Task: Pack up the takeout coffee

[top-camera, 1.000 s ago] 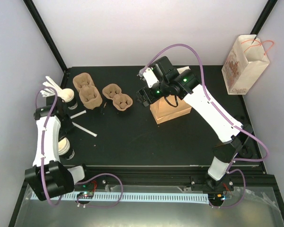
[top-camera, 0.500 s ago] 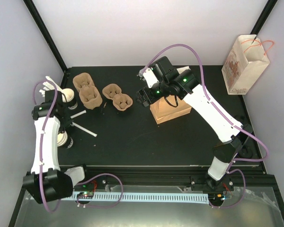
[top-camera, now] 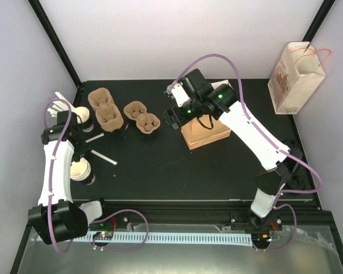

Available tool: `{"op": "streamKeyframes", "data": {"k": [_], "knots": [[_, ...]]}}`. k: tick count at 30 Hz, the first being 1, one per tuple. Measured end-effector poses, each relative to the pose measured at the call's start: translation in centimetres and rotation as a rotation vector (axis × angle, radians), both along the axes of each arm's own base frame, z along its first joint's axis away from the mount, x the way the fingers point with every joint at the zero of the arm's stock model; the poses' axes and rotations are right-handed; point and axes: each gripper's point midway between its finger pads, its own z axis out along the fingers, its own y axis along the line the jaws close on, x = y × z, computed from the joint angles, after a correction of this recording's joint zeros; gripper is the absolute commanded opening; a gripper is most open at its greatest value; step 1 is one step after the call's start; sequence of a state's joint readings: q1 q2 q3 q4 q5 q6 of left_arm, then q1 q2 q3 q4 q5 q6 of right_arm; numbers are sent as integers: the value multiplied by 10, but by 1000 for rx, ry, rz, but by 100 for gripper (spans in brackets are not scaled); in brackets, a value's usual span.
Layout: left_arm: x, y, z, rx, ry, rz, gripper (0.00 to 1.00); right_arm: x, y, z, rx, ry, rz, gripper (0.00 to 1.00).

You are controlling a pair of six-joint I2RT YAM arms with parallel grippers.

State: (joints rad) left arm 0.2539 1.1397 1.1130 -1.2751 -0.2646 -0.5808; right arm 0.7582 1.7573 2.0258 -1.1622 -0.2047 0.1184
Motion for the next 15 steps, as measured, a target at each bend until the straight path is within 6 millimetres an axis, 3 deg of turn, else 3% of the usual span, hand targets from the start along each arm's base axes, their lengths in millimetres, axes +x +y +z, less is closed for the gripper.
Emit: {"op": "streamKeyframes", "data": {"k": [6, 15], "knots": [[5, -2, -1, -18, -23, -5, 66, -1, 0, -1, -3, 6, -1, 84], [14, -1, -30, -123, -16, 19, 39, -2, 0, -1, -3, 7, 2, 84]]}}
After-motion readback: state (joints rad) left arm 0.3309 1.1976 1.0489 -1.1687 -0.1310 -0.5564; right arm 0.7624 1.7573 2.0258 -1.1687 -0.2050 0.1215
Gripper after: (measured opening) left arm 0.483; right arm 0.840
